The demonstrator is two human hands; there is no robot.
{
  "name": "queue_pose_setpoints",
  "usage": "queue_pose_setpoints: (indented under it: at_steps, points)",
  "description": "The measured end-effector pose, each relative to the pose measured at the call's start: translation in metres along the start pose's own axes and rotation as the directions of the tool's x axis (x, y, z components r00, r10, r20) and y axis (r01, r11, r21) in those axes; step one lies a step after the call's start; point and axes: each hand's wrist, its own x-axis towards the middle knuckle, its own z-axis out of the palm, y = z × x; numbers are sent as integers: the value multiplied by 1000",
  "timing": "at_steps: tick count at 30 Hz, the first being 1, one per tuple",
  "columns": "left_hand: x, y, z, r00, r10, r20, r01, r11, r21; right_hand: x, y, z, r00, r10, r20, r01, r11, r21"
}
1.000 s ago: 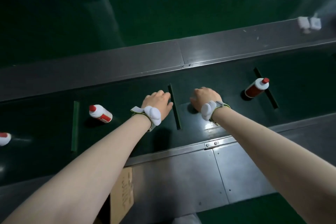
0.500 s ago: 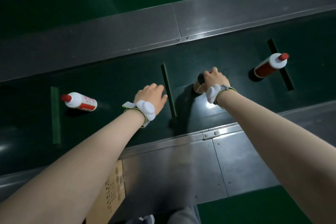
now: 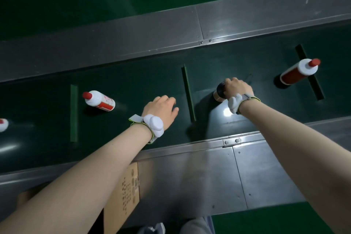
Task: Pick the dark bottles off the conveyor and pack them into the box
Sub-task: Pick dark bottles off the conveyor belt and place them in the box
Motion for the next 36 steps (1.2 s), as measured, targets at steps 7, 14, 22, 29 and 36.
queue_pose_setpoints:
  at_steps: [7, 14, 22, 29, 36]
  points:
    - [-38, -19, -42, 997, 13, -76, -12, 1000, 3, -57, -55, -60, 987, -162, 13, 162, 986, -38]
    - [-123, -51, -106, 984, 35, -172, -34, 999, 11, -155, -147, -164, 947, -305, -102, 293, 949, -116]
    - [-233, -116, -158, 946, 47, -322, -42, 999, 22, -272, -264, -256, 916, -361, -178, 353, 933, -76]
    - [-320, -185, -160, 917, 73, -392, -98, 994, -44, -352, -336, -284, 889, -411, -203, 425, 904, 34]
    - [-398, -227, -127, 916, 126, -381, -151, 988, -36, -409, -413, -255, 849, -515, -118, 513, 857, -51]
